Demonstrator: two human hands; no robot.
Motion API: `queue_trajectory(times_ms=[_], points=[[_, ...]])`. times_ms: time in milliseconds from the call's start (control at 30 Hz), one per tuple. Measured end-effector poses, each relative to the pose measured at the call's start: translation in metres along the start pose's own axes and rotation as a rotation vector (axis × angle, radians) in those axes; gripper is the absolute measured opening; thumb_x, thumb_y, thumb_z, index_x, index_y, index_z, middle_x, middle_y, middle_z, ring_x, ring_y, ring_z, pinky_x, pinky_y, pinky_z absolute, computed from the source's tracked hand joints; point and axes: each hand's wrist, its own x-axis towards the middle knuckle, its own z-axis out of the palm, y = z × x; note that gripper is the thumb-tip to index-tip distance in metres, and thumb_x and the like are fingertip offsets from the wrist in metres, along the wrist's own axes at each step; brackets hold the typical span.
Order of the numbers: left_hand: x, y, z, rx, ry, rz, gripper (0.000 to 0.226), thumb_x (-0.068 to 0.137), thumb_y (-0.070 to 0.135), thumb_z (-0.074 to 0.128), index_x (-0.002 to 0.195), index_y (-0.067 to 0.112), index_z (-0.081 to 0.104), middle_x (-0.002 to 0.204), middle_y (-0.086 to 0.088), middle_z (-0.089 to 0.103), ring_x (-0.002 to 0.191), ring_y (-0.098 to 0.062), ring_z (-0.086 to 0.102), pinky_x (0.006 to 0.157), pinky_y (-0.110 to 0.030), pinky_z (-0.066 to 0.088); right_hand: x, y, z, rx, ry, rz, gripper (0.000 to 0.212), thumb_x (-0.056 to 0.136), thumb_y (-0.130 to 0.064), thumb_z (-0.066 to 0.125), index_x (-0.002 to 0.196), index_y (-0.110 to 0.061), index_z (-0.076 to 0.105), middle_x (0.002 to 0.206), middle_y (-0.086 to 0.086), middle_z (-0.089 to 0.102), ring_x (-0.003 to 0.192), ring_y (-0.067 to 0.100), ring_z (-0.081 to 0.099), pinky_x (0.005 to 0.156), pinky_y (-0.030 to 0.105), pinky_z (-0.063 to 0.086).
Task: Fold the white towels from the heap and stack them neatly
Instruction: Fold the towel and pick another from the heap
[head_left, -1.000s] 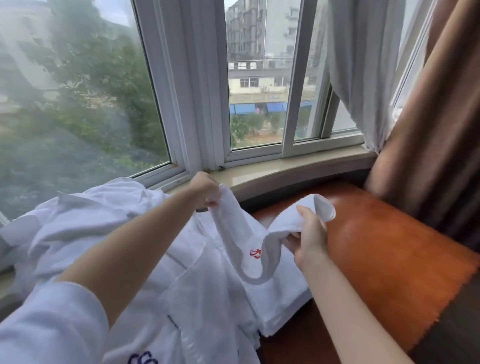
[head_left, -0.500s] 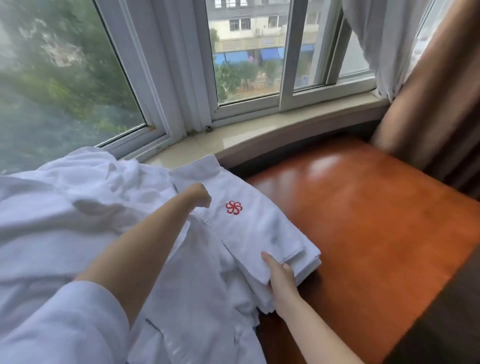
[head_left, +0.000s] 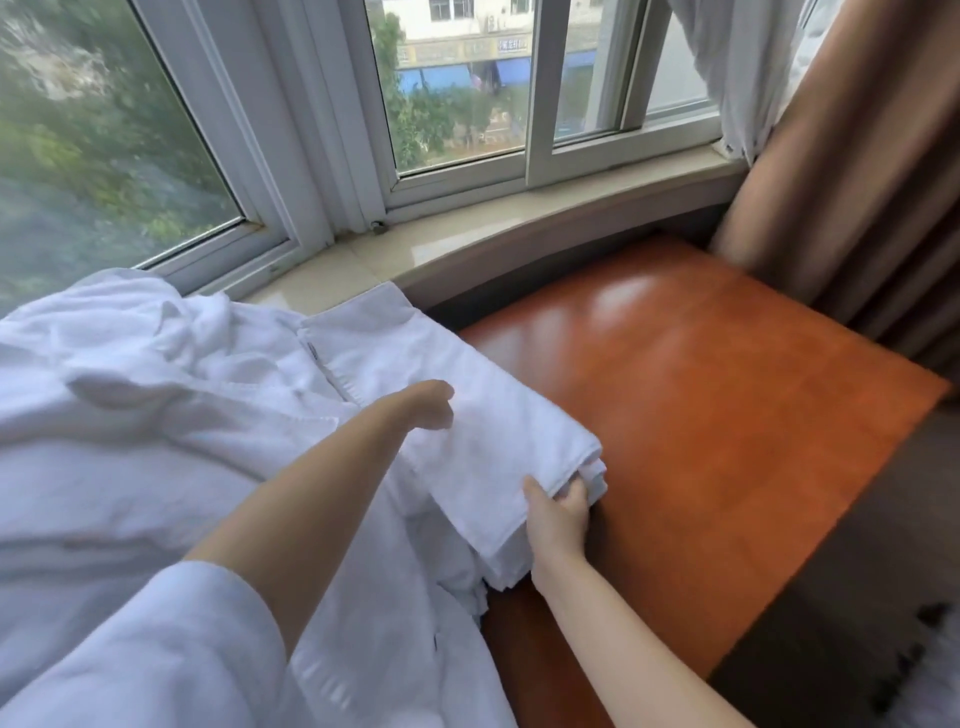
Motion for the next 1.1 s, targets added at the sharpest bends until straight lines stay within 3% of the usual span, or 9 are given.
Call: queue_trajectory(times_ms=[67,233,400,467,533,633,800,933,1100], points=[[-0.004,0.004,0.013,0.039,-0.055,0.006,0.061,0.098,0.012,0.042,0.154,0.021,0.02,0.158,-0.004,0.021,0.14,-0.027,0.03,0.104,-0.033,0.037,0.0,0.02,-0.014,-0.113,-0.008,0.103,0.038,0.088,-0.002,0.061,0.121,-0.018,0.053,0.111,0.002,0.065,0.095,0.02,0.062,0.081,0.03,0.048],[-0.009,0.008,0.03,0.028,-0.043,0.06,0.056,0.096,0.01,0.045,0.149,0.011,0.029,0.151,-0.009,0.036,0.134,-0.025,0.04,0.101,-0.023,0.032,0.01,0.004,-0.012,-0.287,-0.127,-0.227,0.053,0.089,-0.01,0.061,0.136,-0.028,0.046,0.111,-0.009,0.067,0.102,0.012,0.063,0.089,0.031,0.05],[-0.015,0.008,0.039,0.024,-0.007,0.058,0.063,0.094,0.009,0.048,0.152,0.014,0.024,0.155,-0.007,0.031,0.14,-0.025,0.033,0.109,-0.027,0.028,0.011,0.018,-0.025,-0.319,-0.04,0.065,0.041,0.084,-0.005,0.06,0.12,-0.019,0.048,0.119,0.008,0.063,0.104,0.027,0.061,0.092,0.047,0.052],[-0.018,0.009,0.043,0.037,-0.026,0.065,0.064,0.094,0.009,0.049,0.152,0.015,0.023,0.155,-0.006,0.032,0.14,-0.025,0.033,0.109,-0.029,0.029,0.009,0.021,-0.027,-0.294,-0.033,0.097,0.058,0.084,-0.005,0.06,0.137,-0.018,0.04,0.13,0.007,0.056,0.11,0.028,0.059,0.094,0.045,0.051],[-0.023,0.01,0.045,0.056,-0.038,0.062,0.064,0.094,0.009,0.049,0.152,0.016,0.023,0.154,-0.007,0.032,0.139,-0.025,0.035,0.108,-0.03,0.032,0.009,0.013,-0.025,-0.35,0.057,0.075,0.075,0.084,-0.006,0.061,0.149,-0.017,0.025,0.14,0.008,0.045,0.119,0.029,0.053,0.096,0.04,0.047],[-0.033,0.01,0.043,0.07,-0.036,0.06,0.066,0.094,0.009,0.048,0.153,0.018,0.021,0.156,-0.005,0.029,0.141,-0.024,0.032,0.11,-0.03,0.03,0.009,-0.003,-0.023,-0.514,0.153,-0.028,0.073,0.083,-0.01,0.061,0.147,-0.017,0.028,0.144,0.01,0.035,0.122,0.032,0.046,0.101,0.043,0.043],[-0.057,0.001,0.029,0.088,0.036,0.07,0.064,0.094,0.006,0.043,0.153,0.019,0.023,0.156,-0.006,0.029,0.141,-0.024,0.031,0.112,-0.032,0.032,0.0,-0.027,-0.013,-0.666,0.032,-0.127,0.067,0.084,-0.015,0.059,0.145,-0.019,0.034,0.151,0.006,0.031,0.133,0.027,0.038,0.107,0.039,0.037],[-0.084,-0.011,0.016,0.092,0.136,0.09,0.064,0.091,0.0,0.038,0.152,0.018,0.027,0.155,-0.007,0.031,0.139,-0.026,0.034,0.11,-0.032,0.034,-0.017,-0.042,-0.003,-0.667,-0.089,-0.134,0.064,0.085,-0.012,0.058,0.144,-0.021,0.035,0.139,0.005,0.044,0.1,0.016,0.042,0.068,0.021,0.038],[-0.118,-0.035,0.006,0.06,0.301,0.076,0.063,0.089,-0.003,0.036,0.148,0.02,0.035,0.147,-0.008,0.042,0.132,-0.026,0.043,0.101,-0.033,0.041,-0.048,-0.047,0.01,-0.658,-0.198,-0.175,0.059,0.084,-0.009,0.061,0.139,-0.017,0.039,0.127,0.008,0.054,0.094,0.021,0.056,0.067,0.024,0.04]])
